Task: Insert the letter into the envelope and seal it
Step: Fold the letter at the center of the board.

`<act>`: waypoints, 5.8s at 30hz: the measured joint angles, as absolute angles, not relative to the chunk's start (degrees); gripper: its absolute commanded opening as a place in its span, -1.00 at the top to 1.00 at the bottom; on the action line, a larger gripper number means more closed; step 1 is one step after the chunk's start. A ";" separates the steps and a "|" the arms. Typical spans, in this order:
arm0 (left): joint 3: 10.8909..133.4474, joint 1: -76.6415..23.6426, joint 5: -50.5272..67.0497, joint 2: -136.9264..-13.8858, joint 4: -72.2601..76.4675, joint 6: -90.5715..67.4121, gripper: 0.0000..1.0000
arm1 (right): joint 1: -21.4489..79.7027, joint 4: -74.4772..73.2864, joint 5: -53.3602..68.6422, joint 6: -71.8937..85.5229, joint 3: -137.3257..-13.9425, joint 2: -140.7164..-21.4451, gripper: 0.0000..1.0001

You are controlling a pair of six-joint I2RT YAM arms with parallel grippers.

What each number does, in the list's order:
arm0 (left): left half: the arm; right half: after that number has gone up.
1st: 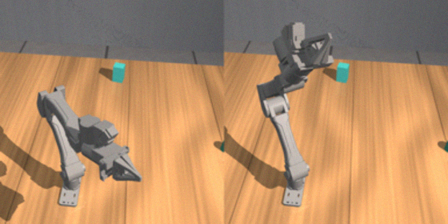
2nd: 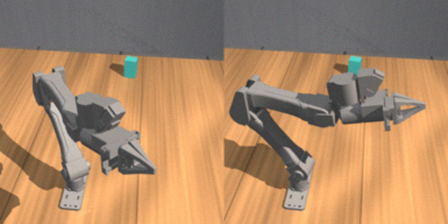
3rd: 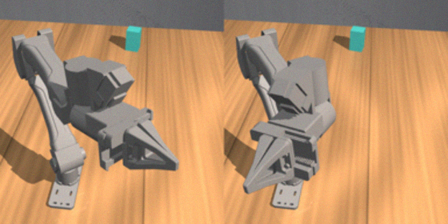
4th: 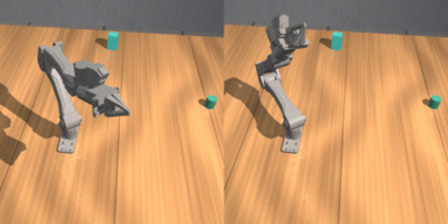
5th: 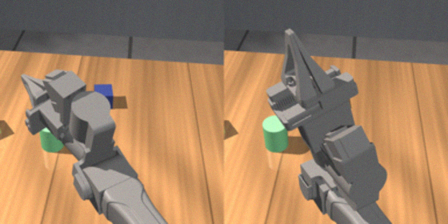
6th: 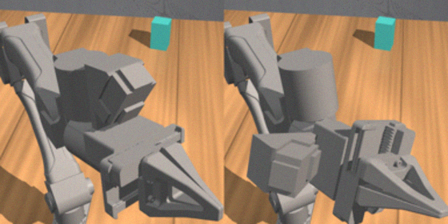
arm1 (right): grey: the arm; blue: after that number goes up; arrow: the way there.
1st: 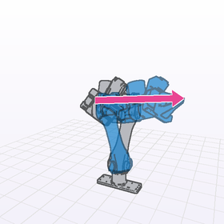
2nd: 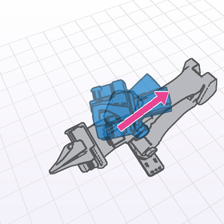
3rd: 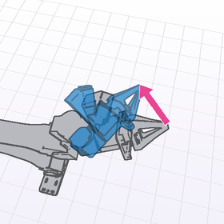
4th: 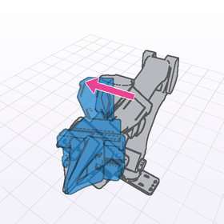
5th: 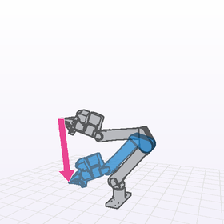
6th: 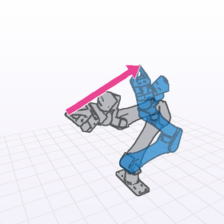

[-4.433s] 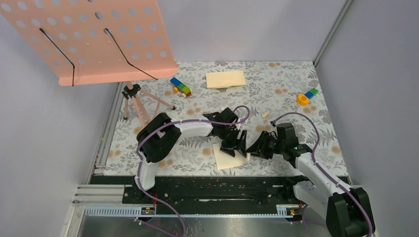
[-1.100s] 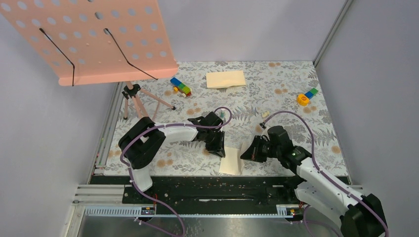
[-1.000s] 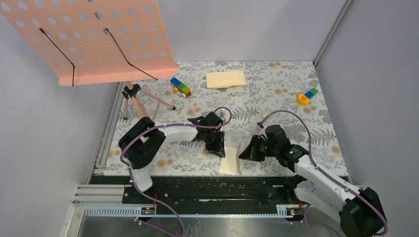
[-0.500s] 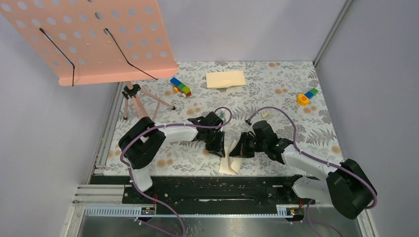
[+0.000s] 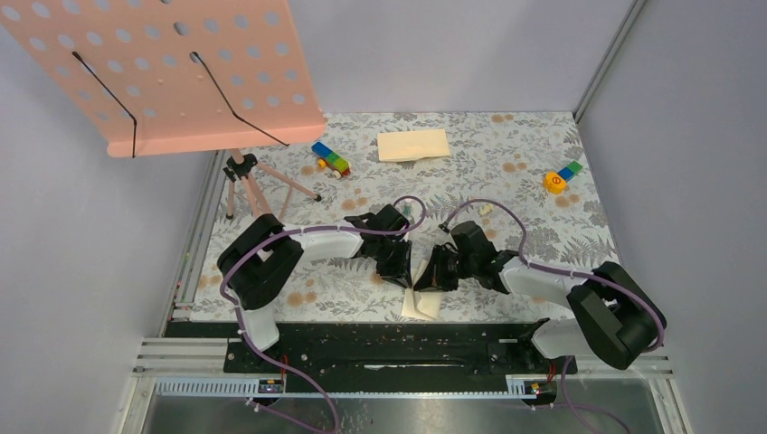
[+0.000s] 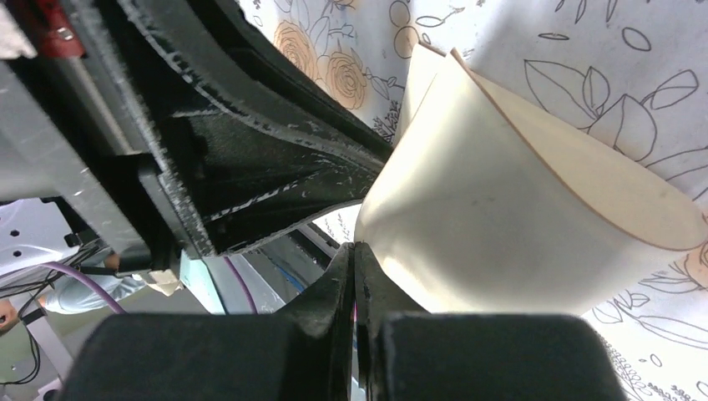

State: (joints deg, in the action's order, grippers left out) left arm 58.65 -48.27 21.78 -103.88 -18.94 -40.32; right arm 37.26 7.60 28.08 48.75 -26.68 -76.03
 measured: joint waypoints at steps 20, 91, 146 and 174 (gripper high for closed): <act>58.89 -44.18 21.23 -99.46 -25.23 -37.52 0.52 | 37.34 5.45 30.87 46.94 -29.63 -83.26 1.00; 55.59 -43.79 26.74 -98.52 -22.57 -40.36 0.52 | 39.07 7.51 32.97 45.01 -33.10 -91.31 0.87; 65.17 -46.22 26.70 -109.62 -22.50 -42.44 0.57 | 37.60 -19.14 6.20 47.97 -27.44 -60.27 0.85; 64.71 -46.26 26.61 -109.10 -23.14 -41.78 0.57 | 37.43 -12.69 8.08 47.79 -29.28 -67.77 0.98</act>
